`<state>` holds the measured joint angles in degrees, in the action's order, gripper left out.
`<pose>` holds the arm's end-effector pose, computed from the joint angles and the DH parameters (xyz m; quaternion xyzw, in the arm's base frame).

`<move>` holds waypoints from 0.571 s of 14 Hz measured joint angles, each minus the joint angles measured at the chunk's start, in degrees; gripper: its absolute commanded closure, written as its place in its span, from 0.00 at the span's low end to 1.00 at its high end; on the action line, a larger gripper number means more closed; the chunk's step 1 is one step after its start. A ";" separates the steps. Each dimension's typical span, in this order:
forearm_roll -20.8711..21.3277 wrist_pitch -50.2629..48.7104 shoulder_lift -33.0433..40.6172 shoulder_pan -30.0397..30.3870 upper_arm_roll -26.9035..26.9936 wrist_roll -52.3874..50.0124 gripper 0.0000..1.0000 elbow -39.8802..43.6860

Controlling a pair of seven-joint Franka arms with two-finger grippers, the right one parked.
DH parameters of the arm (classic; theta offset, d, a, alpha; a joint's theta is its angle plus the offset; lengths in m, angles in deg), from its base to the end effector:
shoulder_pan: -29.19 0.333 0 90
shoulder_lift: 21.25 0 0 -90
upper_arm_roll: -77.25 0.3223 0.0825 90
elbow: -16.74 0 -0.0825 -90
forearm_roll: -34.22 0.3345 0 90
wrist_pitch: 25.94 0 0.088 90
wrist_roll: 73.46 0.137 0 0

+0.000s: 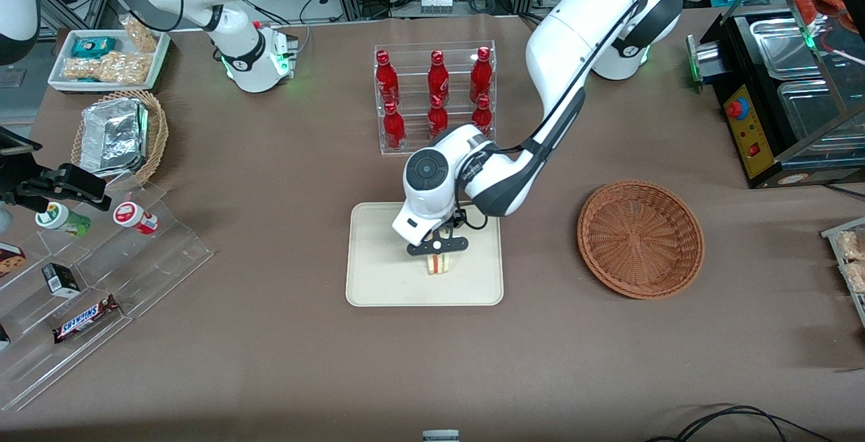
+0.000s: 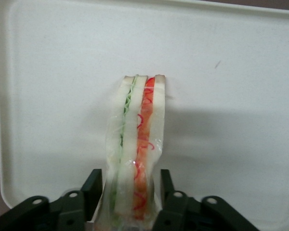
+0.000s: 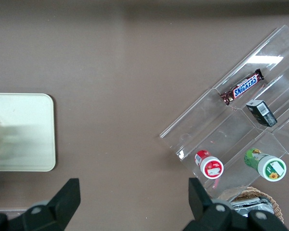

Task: Place sandwich from basket to tray

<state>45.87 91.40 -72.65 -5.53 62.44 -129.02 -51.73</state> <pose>0.5155 -0.5008 0.2456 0.9986 0.0511 -0.0140 0.0002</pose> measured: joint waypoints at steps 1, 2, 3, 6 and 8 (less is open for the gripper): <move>0.03 -0.25 -0.09 -0.32 0.43 -0.01 0.00 0.35; 0.04 -1.18 -0.09 -0.59 1.12 -0.01 0.00 0.74; 0.04 -3.19 -0.08 -0.82 1.92 -0.01 0.00 1.57; 0.02 -10.38 1.86 -0.68 3.14 0.02 0.00 5.41; -0.48 -14.69 5.58 0.75 3.40 0.37 0.00 6.49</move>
<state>45.38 76.71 -67.07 -4.77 65.84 -128.65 -45.24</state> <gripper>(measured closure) 0.000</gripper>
